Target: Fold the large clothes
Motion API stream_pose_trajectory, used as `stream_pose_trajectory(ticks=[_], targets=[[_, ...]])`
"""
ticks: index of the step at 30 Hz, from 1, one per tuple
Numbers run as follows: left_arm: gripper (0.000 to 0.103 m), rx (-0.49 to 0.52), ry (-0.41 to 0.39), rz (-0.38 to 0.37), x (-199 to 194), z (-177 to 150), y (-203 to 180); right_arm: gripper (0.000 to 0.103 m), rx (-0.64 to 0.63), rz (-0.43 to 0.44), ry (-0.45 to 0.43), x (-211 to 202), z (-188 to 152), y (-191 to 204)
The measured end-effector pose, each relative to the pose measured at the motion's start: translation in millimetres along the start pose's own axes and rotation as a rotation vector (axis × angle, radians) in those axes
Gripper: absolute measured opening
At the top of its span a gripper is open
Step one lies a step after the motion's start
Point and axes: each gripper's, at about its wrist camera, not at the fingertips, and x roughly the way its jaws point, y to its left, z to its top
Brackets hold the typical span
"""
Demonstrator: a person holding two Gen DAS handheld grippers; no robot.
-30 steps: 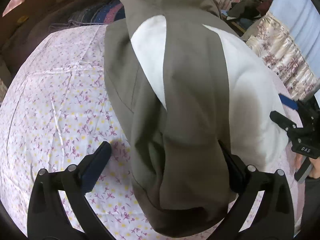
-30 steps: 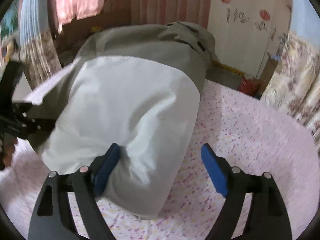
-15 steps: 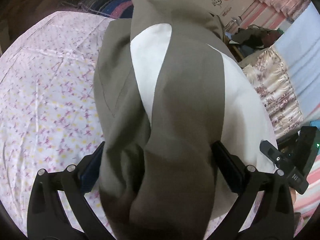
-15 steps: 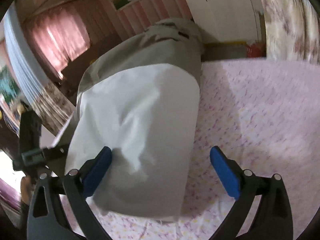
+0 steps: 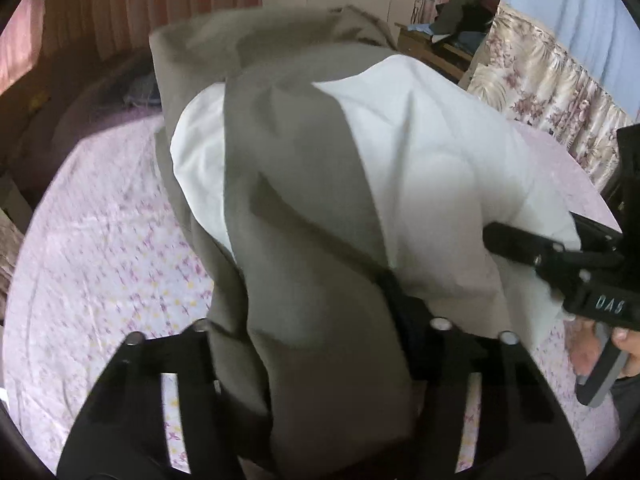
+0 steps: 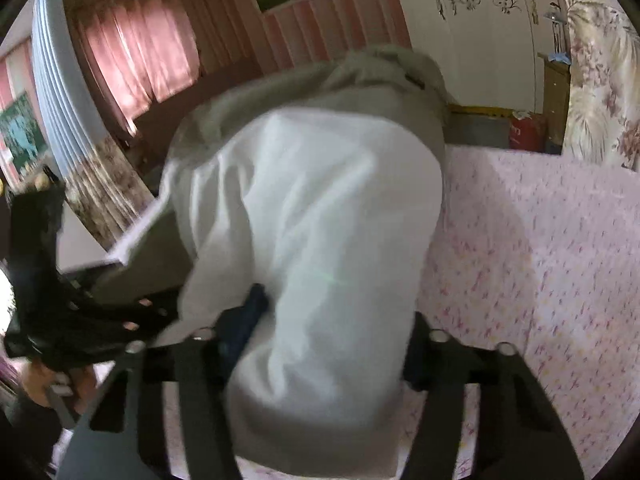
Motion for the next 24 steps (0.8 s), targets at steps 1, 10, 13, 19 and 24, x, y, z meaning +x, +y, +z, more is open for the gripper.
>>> stream_pose_trajectory(ticks=[1, 10, 13, 19, 24], targets=[[0.045, -0.008, -0.018, 0.005, -4.8, 3.4, -1.3, 0.046, -0.021, 0.011, -0.031, -9.3, 5.4, 7.0], [0.030, 0.024, -0.189, -0.015, -106.5, -4.8, -27.2, 0.042, -0.236, -0.019, -0.312, -154.2, -17.8, 56.2], [0.031, 0.074, -0.218, -0.071, -140.4, -28.7, -57.3, 0.042, -0.294, -0.127, -0.308, -201.5, -58.3, 49.7], [0.058, 0.198, -0.172, -0.127, -148.0, -92.5, -125.0, 0.050, -0.337, -0.369, -0.063, -212.2, -129.7, -3.7], [0.096, 0.165, -0.117, -0.069, -121.1, -123.2, -136.1, 0.082, -0.192, -0.342, -0.034, -221.9, -158.2, -45.9]])
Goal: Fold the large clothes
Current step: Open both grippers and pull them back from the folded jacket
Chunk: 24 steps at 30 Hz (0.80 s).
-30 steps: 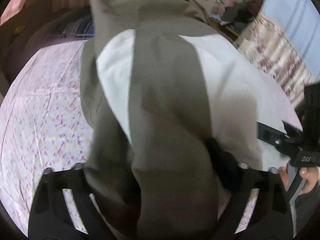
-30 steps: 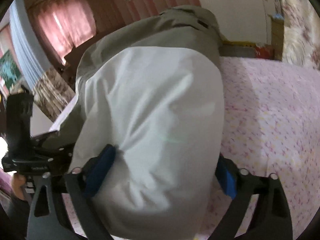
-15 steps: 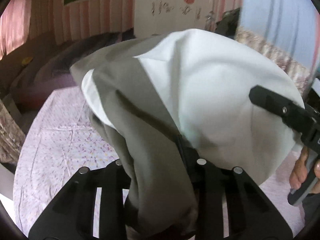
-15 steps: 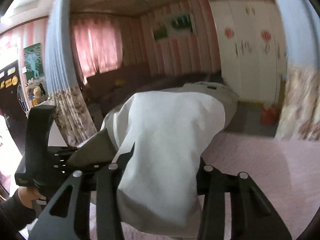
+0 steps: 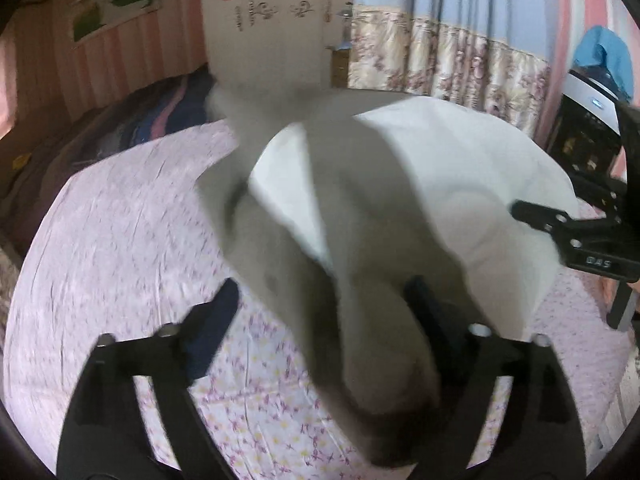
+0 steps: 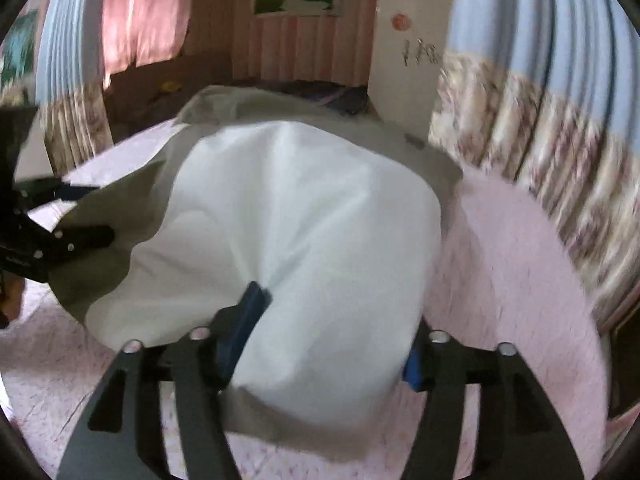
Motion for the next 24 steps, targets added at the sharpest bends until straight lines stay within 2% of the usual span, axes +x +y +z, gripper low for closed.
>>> stream_pose_trajectory(ticks=[1, 2, 6, 9, 11, 16, 20, 22, 24], targets=[[0.099, -0.013, 0.007, 0.002, -0.2, -3.3, 0.7, 0.096, -0.013, -0.042, -0.023, -5.1, -2.0, 0.2], [0.099, -0.026, 0.021, 0.002, 2.6, -6.8, 2.4, 0.098, -0.040, -0.079, -0.043, -7.6, -4.7, -1.0], [0.100, -0.049, 0.063, -0.003, 21.4, -16.2, 14.4, 0.100, -0.047, -0.073, -0.035, 0.2, -13.2, -14.3], [0.100, -0.062, 0.054, -0.002, 24.1, -21.4, 17.1, 0.101, -0.013, -0.071, -0.026, -5.2, -10.2, -20.7], [0.100, -0.079, 0.032, 0.020, 11.8, -20.7, 17.8, 0.101, 0.039, -0.063, -0.033, -19.6, -4.4, -19.5], [0.100, -0.106, -0.038, 0.085, -32.6, -21.2, 22.1, 0.101, 0.160, -0.106, -0.120, -55.9, -2.7, -6.1], [0.100, -0.131, -0.037, 0.165, -54.8, -23.3, 22.5, 0.101, 0.217, -0.158, -0.068, -58.9, -0.2, 9.2], [0.100, -0.142, -0.036, 0.173, -62.2, -22.1, 23.7, 0.101, 0.249, -0.139, -0.058, -63.1, 2.9, 15.0], [0.100, -0.156, -0.043, 0.148, -72.0, -24.0, 24.1, 0.101, 0.299, -0.127, -0.063, -67.9, 4.5, 15.3]])
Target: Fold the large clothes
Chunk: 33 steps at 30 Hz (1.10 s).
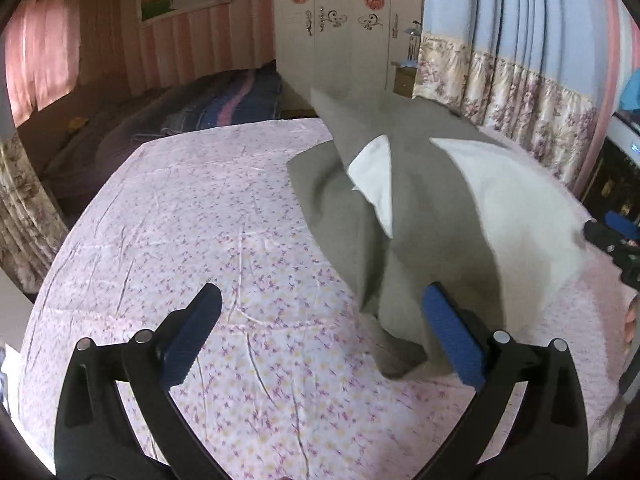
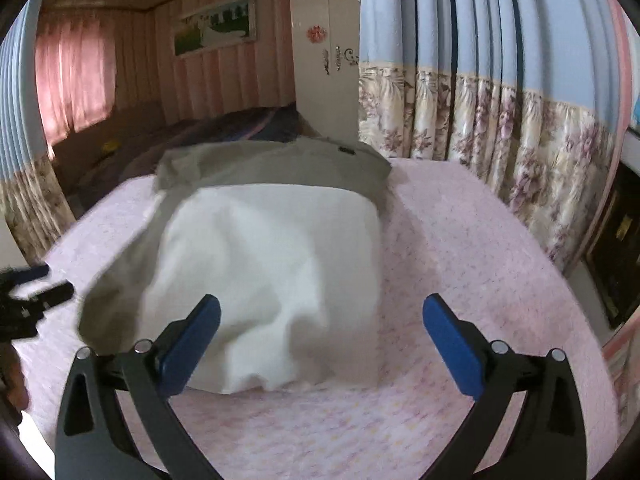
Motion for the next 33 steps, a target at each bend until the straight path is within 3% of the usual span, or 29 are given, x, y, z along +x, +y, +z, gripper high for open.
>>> stream_pose_trajectory(ticks=[4, 11, 18, 22, 27, 33], targets=[[0.100, -0.047, -0.034, -0.028, -21.4, -1.5, 2.4, 0.101, 0.043, -0.033, 0.013, -15.5, 4.1, 7.7], [0.100, 0.001, -0.096, 0.033, -54.9, 1.8, -9.6, 0.101, -0.084, -0.131, -0.043, -46.3, 9.5, 36.1], [0.100, 0.019, -0.168, 0.062, -90.6, 6.9, -21.2, 0.101, -0.075, -0.125, -0.076, -71.9, 15.6, 40.7], [0.100, 0.001, -0.160, 0.050, -102.1, 12.7, -19.6, 0.101, -0.063, -0.112, -0.106, -88.2, 19.8, 44.0], [0.100, 0.007, -0.199, 0.128, -116.7, 15.0, -22.9, 0.101, -0.050, -0.110, -0.139, -106.8, 24.2, 47.3], [0.100, 0.005, -0.247, 0.144, -136.9, 20.2, -23.4, 0.101, -0.052, -0.118, -0.168, -120.7, 29.2, 48.8]])
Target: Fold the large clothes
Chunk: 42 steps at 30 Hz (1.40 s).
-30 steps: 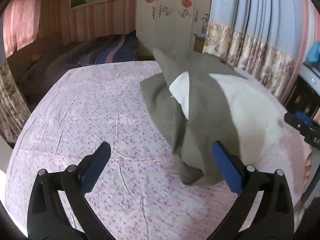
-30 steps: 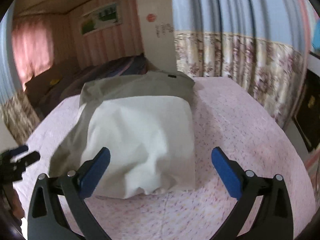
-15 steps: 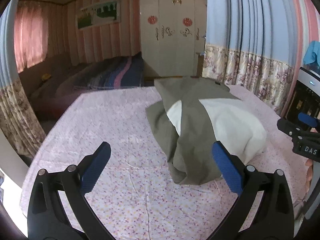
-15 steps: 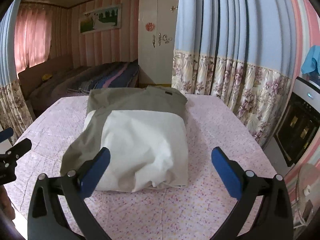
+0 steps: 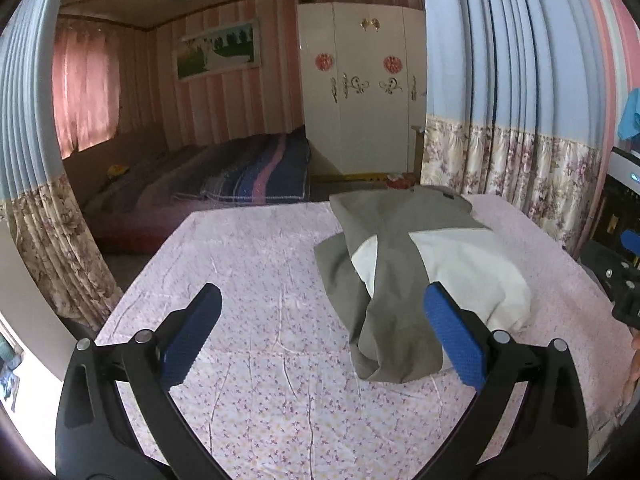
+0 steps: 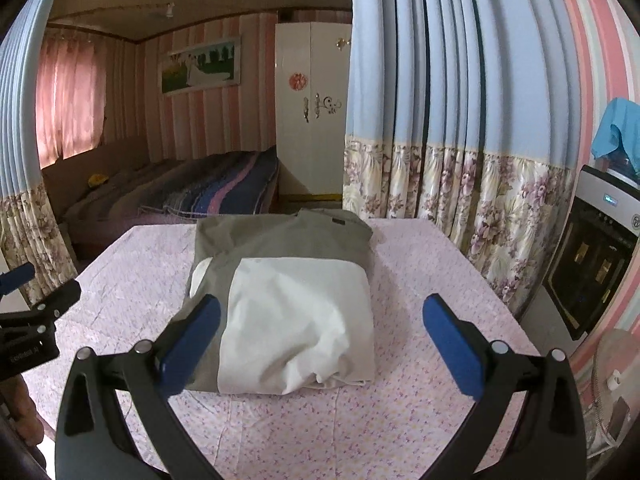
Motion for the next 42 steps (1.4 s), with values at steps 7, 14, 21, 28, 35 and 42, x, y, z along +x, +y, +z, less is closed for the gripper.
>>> stream_pose_trajectory(ticks=[7, 14, 21, 28, 35, 42], targets=[[0.100, 0.005, -0.011, 0.001, -4.4, 6.0, 2.3, 0.101, 0.016, 0.008, 0.013, 1.4, -0.3, -1.9], [0.100, -0.003, 0.000, 0.014, -1.2, 8.8, 5.6, 0.101, 0.015, 0.005, 0.013, 2.0, -0.2, -2.0], [0.100, -0.025, 0.000, 0.027, -0.9, 11.1, 9.9, 0.101, 0.013, 0.007, 0.012, 3.0, 1.7, -0.7], [0.100, -0.033, 0.005, 0.034, 0.9, 12.0, 12.5, 0.101, 0.010, 0.010, 0.015, 3.8, 3.0, -1.7], [0.100, -0.034, 0.010, 0.032, 2.7, 11.9, 12.4, 0.101, 0.008, 0.013, 0.017, 5.8, 5.0, -3.6], [0.100, -0.039, 0.023, 0.034, 8.0, 8.4, 14.8, 0.101, 0.004, 0.017, 0.023, 8.3, 6.8, -4.4]])
